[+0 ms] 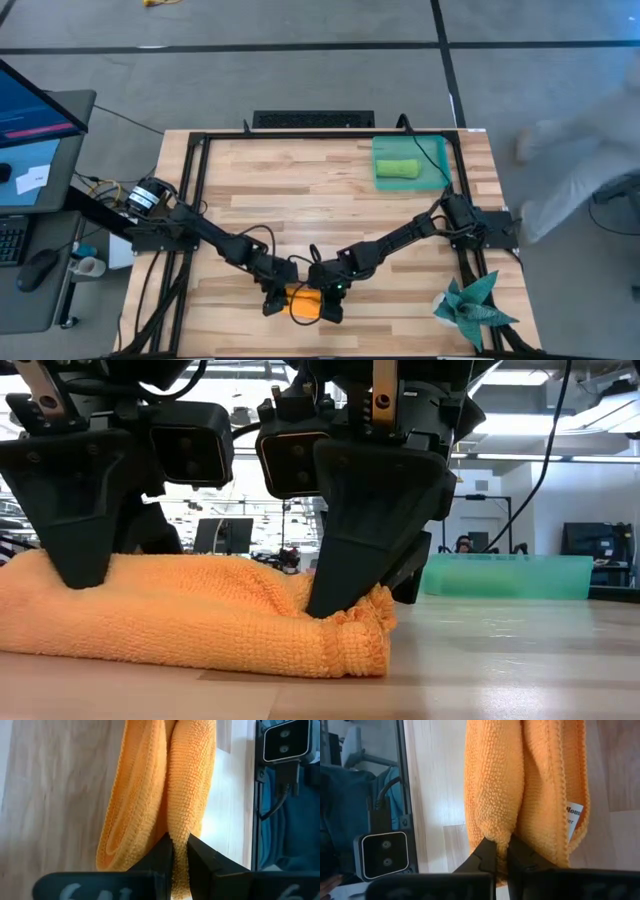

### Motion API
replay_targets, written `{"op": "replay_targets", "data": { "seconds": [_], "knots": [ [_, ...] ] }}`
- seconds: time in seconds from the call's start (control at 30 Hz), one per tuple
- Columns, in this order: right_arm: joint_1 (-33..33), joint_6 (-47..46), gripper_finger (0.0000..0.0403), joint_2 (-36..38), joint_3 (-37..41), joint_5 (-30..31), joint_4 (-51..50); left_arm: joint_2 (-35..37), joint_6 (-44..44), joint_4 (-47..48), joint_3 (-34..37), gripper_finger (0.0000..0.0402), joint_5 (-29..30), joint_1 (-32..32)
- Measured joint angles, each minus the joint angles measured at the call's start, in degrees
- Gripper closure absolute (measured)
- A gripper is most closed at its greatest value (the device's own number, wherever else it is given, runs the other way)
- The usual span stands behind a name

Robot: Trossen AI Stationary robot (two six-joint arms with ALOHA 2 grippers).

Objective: Roll microfiber towels into tight, uniform cylinder then place into a basket
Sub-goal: Roll the orange microfiber towel

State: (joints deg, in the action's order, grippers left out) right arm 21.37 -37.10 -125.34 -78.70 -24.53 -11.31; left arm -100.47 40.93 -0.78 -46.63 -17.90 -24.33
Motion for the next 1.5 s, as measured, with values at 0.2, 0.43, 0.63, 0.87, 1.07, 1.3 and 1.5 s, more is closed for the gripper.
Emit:
{"op": "replay_targets", "data": {
  "seconds": [0.2, 0.43, 0.63, 0.87, 1.07, 1.3, 1.5],
  "knots": [
    [0.0, 0.0, 0.0373, 0.0, 0.0, 0.26, 0.0, 0.07, -0.07, 0.48, -0.02, 0.0373, 5.56, -0.7],
    [0.0, -0.02, 0.037, 0.0, 0.0, 0.43, 0.04, 0.13, -1.15, 1.31, -0.13, 0.0358, 8.02, -1.94],
    [0.0, -0.02, 0.0376, 0.0, 0.0, 0.52, 0.04, 0.13, -1.05, 1.69, -0.1, 0.0295, 8.34, -2.24],
    [0.0, -0.02, 0.037, 0.0, 0.0, 1.23, 0.0, 0.27, -0.81, 1.74, -0.09, 0.0254, 4.83, -1.6],
    [0.0, -0.18, 0.0375, 0.02, 0.0, 1.68, 0.04, 4.76, -0.83, 7.35, 0.04, 0.0263, 4.16, -1.91],
    [0.0, -0.55, 0.0372, 0.02, 0.07, 1.89, 0.31, 11.91, -4.52, 8.58, 0.04, 0.0278, 12.35, -5.5],
    [-0.02, -0.55, 0.0372, 0.02, 0.07, 1.92, 0.38, 12.29, -14.75, -3.56, -0.08, 0.0286, 18.67, -12.32]
  ]
}}
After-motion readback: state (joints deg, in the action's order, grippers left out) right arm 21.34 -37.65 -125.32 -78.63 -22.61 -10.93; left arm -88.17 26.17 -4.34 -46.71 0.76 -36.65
